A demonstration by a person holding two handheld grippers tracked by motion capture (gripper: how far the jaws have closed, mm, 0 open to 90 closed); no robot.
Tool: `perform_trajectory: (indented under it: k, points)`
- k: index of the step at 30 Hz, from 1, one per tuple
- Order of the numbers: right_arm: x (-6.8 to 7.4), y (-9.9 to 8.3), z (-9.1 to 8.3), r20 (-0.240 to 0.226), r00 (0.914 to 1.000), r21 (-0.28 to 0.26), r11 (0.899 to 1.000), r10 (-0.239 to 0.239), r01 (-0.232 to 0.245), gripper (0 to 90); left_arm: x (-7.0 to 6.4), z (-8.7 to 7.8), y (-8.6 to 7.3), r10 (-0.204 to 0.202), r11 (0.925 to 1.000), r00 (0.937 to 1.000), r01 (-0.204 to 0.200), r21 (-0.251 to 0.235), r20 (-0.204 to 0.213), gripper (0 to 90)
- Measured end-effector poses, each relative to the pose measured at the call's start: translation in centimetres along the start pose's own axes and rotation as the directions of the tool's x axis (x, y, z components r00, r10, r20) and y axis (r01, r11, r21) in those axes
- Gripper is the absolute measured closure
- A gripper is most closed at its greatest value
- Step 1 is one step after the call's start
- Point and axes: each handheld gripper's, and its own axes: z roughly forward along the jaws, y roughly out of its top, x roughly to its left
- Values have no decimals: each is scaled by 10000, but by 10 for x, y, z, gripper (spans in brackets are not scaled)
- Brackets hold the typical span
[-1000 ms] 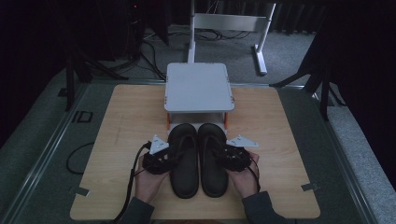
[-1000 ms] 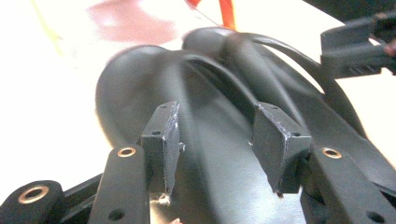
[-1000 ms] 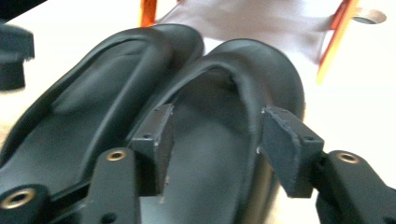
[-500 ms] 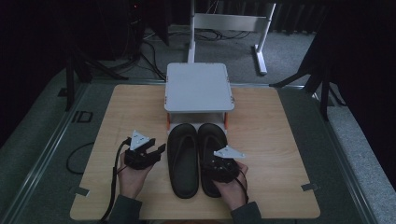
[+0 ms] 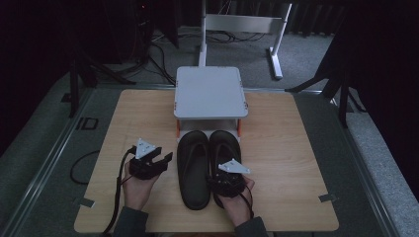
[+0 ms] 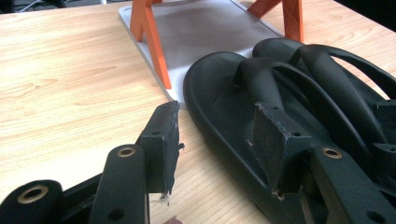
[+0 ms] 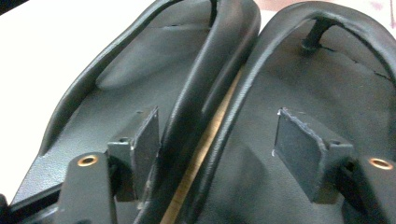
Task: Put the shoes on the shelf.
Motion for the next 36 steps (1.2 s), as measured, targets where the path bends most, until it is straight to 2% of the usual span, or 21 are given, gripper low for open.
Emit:
perform_trajectory:
  k: [4,6,8,10,14,15,16,18,21,28,31,36]
  points:
    - [7,0,3,-87,10000,2,10000,48,-48,333,0,1,-1,-30,10000,10000,30,31,-13,515]
    - [9,-1,6,84,9999,19,9999,148,-148,365,0,1,-1,-57,10000,10000,58,28,-7,515]
    - [12,0,12,484,9985,23,9997,250,-251,398,0,1,-2,-88,10000,10000,88,23,-1,515]
    - [12,1,14,605,9978,-12,9996,273,-273,412,0,1,-2,-82,10000,10000,82,26,-4,515]
    - [18,3,20,1079,9941,22,9999,149,-152,484,1,1,-2,-80,10000,10000,80,49,4,515]
    - [22,2,20,1348,9909,16,10000,58,-60,541,1,1,-2,-97,9999,10000,97,47,7,515]
    - [22,2,20,1348,9909,16,10000,58,-60,541,1,1,-3,-92,9999,10000,92,52,-2,515]
    - [23,2,21,1547,9879,12,10000,77,-80,631,1,1,-3,-102,9999,9999,102,30,5,515]
    - [24,3,21,1605,9869,108,9997,177,-196,685,0,1,-3,-105,9999,9999,104,17,23,515]
    - [26,1,21,1944,9791,-94,9982,592,-585,747,1,-1,-3,-112,9999,9999,112,-10,-2,515]
    - [23,1,20,2069,9758,-197,9975,702,-676,763,2,-2,-2,-140,9999,9999,140,-28,-42,515]
    - [19,2,20,2067,9749,-302,9965,826,-780,764,3,-2,-2,-160,9999,9999,160,-53,-60,515]
